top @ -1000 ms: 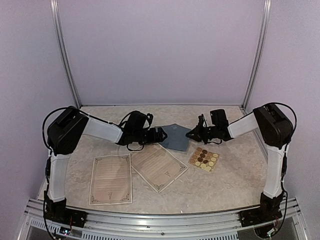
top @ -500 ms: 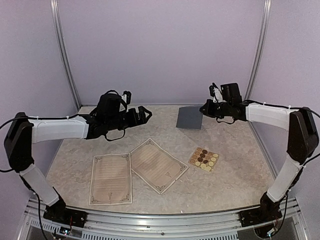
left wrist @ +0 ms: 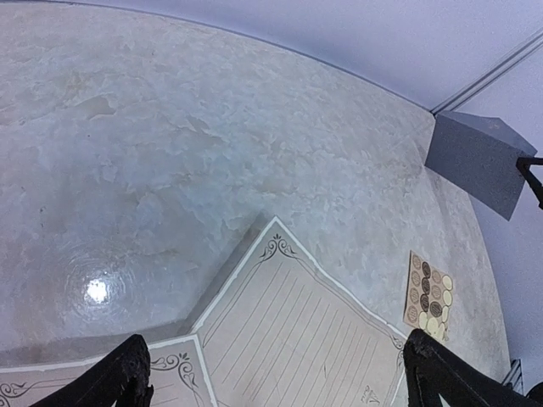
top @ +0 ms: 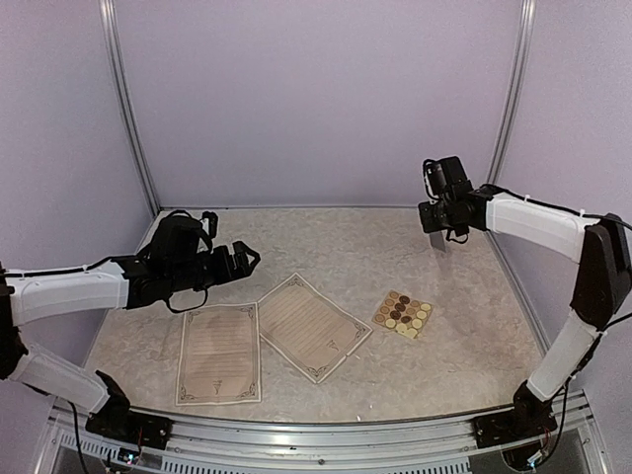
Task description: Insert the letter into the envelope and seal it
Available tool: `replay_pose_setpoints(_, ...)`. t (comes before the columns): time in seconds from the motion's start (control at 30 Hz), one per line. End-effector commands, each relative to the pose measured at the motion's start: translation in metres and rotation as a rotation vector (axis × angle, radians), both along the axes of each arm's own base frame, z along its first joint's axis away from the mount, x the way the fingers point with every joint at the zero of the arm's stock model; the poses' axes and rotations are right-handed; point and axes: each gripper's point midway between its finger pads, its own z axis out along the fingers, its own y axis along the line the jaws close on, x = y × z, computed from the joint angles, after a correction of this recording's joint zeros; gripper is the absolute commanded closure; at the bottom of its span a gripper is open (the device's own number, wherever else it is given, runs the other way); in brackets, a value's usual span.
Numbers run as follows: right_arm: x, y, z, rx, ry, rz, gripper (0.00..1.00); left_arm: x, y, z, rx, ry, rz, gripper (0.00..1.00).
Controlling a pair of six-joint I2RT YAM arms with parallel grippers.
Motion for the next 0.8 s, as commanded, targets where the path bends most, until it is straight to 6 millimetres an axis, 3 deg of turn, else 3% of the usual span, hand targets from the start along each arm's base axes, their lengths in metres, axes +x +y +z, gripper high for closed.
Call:
replay_pose_setpoints(0.0,0.002,0.01,-0.013,-0.227,0.018,-0.022,1.0,-0.01,0.015,0.005,-0.031,-0.003,0.055,0.01)
replay_pose_setpoints(0.23,0.004,0.087,-0.055,-0.199,0.087,0.127,0.98,-0.017,0.022,0.002,-0.009,0.02,0.063,0.01)
replay_pose_setpoints(0.4,-0.008,0.162,-0.072,0.082,0.16,0.36,0.47,-0.017,0.02,0.005,-0.013,0.023,0.054,0.01)
replay_pose_setpoints(0.5,-0.024,0.196,-0.051,0.269,0.157,0.514,0.31,-0.018,0.02,0.005,-0.014,0.025,0.054,0.01)
replay_pose_setpoints(0.63,-0.049,0.212,-0.021,0.403,0.145,0.639,0.22,-0.021,0.022,0.001,-0.011,0.032,0.058,0.01)
replay_pose_setpoints(0.77,-0.077,0.207,-0.018,0.48,0.182,0.684,0.19,-0.027,0.019,-0.006,-0.03,0.051,0.04,0.01)
